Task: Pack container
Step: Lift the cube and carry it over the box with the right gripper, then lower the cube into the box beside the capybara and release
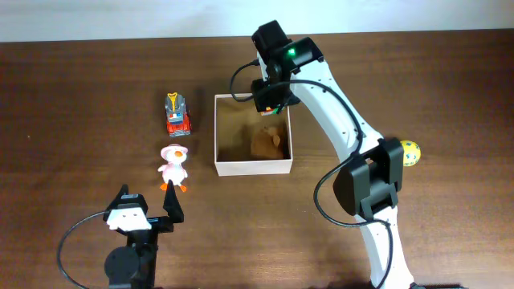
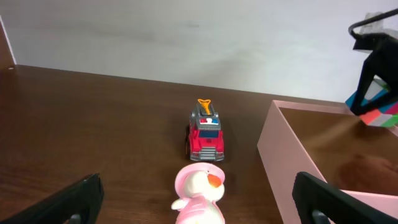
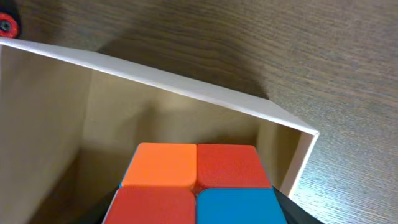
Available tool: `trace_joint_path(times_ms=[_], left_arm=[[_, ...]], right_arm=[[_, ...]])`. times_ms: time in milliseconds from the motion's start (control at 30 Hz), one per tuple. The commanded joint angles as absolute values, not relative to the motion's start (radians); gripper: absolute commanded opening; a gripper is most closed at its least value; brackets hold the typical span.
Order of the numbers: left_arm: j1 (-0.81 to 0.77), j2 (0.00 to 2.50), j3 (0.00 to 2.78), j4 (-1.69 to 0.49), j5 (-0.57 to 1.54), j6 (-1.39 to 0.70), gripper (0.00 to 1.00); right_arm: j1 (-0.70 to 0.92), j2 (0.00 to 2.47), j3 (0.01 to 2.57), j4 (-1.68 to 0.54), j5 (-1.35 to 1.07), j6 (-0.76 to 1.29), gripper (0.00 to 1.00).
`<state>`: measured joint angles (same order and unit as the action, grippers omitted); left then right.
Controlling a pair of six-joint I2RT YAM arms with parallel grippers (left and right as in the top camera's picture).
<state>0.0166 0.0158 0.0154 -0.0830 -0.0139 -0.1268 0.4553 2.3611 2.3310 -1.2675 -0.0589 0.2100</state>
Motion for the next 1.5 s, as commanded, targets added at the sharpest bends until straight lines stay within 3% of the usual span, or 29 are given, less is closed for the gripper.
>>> trace_joint_path(times_ms=[0,1033,1267,1467], left_arm=[[0.022,0.012,0.009,-0.083,-0.003,-0.111,0.99],[0.023,0.012,0.009,-0.083,-0.003,-0.111,0.99],[0.022,0.012,0.009,-0.083,-0.003,-0.111,0.99],[0.023,0.012,0.009,-0.083,-0.003,-0.111,0.99]], right_arm=[[0.466,2.365,2.304,-1.253,-0.075,0.22,0.57],[0.464,2.365,2.272,-1.264,-0.067,0.219,0.57],[0.464,2.365,2.272,-1.264,-0.044,0.219,0.66],[0.464,2.365,2.272,-1.264,-0.037,0.219,0.66]])
